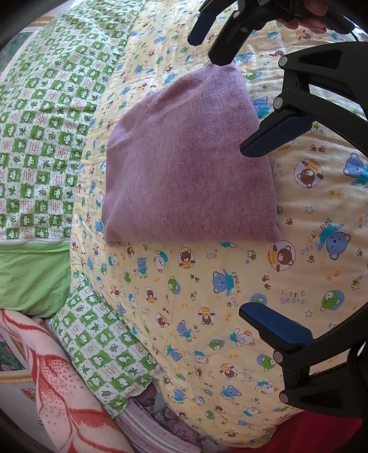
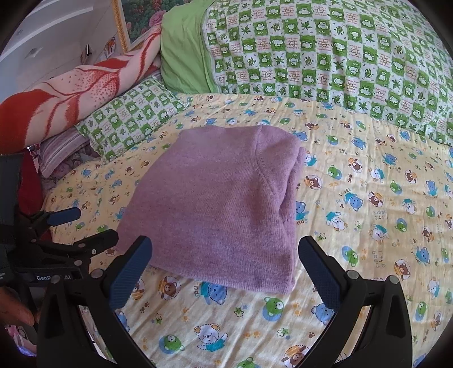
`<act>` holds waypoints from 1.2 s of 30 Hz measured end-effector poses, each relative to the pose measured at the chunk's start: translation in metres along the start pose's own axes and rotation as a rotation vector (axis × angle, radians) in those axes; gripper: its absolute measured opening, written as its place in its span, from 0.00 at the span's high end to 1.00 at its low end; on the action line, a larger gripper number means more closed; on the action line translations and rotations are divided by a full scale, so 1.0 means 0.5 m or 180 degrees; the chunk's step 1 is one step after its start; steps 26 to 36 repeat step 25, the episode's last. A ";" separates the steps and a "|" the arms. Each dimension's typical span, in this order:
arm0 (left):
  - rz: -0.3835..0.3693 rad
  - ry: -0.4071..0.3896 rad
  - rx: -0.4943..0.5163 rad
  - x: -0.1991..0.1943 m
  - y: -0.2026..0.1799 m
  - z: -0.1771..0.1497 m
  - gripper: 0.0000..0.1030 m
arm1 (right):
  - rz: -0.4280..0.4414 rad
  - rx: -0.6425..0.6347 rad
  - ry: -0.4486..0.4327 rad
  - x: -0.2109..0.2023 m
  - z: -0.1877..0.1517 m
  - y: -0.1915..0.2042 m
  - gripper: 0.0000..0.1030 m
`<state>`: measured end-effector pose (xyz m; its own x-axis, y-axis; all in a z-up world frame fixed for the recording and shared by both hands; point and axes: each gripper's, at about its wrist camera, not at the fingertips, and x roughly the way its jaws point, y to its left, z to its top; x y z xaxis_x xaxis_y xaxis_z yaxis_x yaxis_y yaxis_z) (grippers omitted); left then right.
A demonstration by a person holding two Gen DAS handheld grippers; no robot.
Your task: Fold small clothes
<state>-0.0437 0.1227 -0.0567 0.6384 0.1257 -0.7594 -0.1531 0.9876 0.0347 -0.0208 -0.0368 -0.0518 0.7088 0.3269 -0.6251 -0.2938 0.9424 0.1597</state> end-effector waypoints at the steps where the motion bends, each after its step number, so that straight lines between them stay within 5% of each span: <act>1: 0.0002 0.0006 0.0006 0.002 0.000 0.002 0.01 | 0.0000 0.0001 -0.0004 0.000 0.002 -0.001 0.00; 36: 0.0056 0.0004 0.0076 0.018 0.001 0.057 0.01 | 0.0041 0.0052 0.0079 0.028 0.041 -0.031 0.00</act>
